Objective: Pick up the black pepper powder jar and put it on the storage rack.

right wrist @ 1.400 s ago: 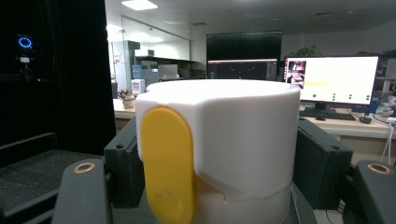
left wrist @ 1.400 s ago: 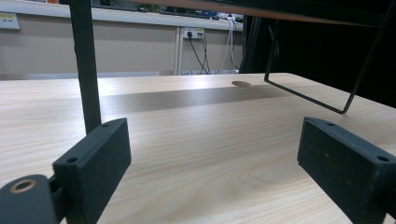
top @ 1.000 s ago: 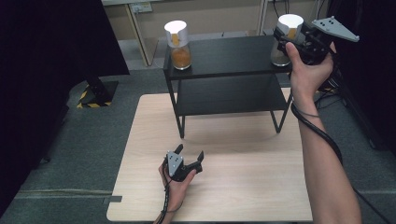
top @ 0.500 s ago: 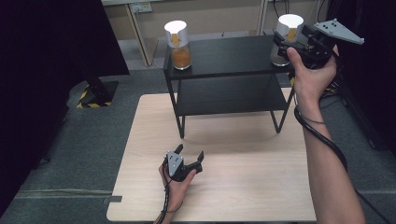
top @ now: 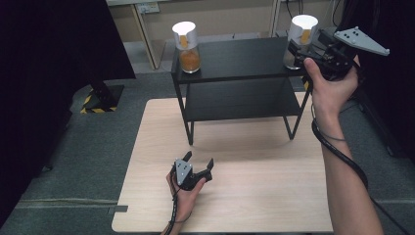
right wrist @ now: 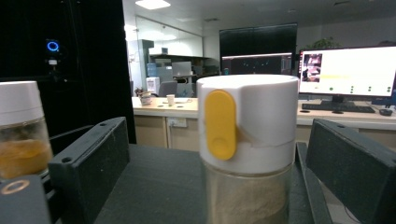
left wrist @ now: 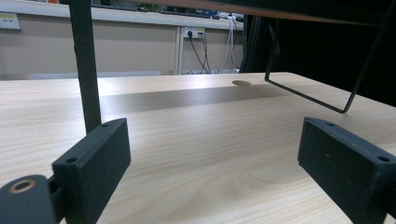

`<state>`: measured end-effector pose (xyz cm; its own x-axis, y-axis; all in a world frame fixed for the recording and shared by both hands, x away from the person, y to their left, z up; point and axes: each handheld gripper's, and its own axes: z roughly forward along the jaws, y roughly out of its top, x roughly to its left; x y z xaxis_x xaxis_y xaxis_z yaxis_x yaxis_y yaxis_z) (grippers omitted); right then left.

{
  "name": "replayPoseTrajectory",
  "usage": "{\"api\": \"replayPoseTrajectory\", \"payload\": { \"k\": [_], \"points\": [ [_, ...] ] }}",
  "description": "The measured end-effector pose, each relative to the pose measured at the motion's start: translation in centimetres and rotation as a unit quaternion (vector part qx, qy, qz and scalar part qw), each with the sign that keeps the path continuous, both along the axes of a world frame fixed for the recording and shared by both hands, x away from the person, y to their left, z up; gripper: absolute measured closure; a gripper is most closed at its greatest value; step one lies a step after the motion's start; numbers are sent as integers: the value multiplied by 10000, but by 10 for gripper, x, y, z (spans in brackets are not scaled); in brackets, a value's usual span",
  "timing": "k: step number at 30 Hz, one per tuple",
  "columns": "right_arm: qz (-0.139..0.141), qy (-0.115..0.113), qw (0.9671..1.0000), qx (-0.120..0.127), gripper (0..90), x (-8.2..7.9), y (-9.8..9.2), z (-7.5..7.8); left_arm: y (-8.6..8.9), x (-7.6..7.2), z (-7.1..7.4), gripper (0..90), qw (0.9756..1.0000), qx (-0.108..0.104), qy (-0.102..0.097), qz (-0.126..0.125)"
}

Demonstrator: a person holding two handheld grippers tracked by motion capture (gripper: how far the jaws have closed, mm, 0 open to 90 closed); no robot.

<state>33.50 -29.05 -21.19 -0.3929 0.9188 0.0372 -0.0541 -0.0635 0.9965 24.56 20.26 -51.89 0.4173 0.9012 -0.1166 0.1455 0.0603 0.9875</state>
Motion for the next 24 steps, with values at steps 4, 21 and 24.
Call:
{"api": "replayPoseTrajectory", "payload": {
  "k": [4, 21, 24],
  "points": [
    [35, 0, 10000, -12, 65, -7, 0, 0, 0, 0, 0, 89, 10000, -2, -7, 5],
    [131, -66, 9997, -197, 65, -30, -7, -20, 0, -1, 0, 89, 10000, 3, -17, 17],
    [174, -60, 9996, -210, 66, -32, -9, -26, -1, -1, 0, 89, 10000, 3, -15, 20]
  ]
}}
